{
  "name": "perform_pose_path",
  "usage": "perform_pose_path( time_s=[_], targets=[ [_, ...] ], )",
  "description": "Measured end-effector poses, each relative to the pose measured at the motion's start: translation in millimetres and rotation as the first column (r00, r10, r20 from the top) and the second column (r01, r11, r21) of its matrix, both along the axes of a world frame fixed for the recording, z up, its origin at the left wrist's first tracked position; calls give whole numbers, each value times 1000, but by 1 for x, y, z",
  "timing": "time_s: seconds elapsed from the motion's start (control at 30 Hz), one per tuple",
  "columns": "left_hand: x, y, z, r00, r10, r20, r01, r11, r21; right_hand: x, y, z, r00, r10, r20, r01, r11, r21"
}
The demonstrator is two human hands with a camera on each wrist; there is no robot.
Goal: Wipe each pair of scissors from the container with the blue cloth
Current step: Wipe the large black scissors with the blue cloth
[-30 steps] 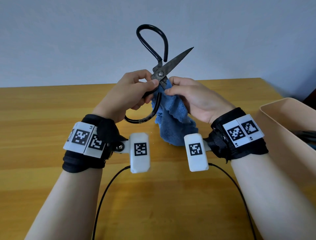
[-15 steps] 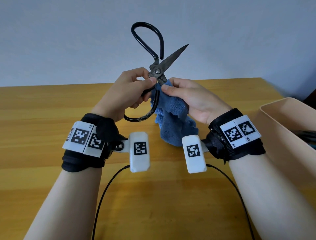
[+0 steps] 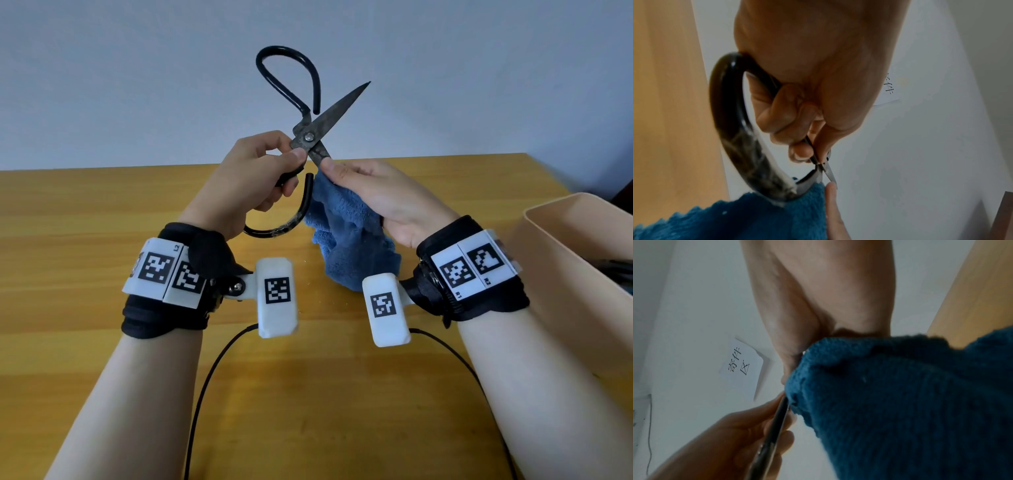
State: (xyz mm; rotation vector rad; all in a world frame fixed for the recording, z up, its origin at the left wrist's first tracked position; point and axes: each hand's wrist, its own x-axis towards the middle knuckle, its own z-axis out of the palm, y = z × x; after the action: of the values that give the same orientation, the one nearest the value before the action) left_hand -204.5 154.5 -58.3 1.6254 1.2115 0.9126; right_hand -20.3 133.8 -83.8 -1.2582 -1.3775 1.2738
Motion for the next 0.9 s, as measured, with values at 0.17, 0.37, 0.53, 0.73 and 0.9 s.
perform_pose_path(
  time_s=[0.17,0.37,0.53,0.73,0.9],
  targets=[
    [-1,1,-3,1000,20,-19,-21,1000,-21,0,1,-2,999,22,-23,-21,1000,17],
    [-4,1,0,999,35,11,-35,999,-15,-2,0,-1,1000,-27,16,26,998,56],
    [-6,2,-1,999,42,28,-41,999,-18,2,-1,1,1000,-16,27,15,999,34],
    [-7,3,-1,996,80,50,-80,997,-4,3,-1,0,998,18,66,-21,998,51],
    [-6,3,-1,993,96,65,-95,995,-13,3,-1,0,1000,0,17,-1,998,57]
  ],
)
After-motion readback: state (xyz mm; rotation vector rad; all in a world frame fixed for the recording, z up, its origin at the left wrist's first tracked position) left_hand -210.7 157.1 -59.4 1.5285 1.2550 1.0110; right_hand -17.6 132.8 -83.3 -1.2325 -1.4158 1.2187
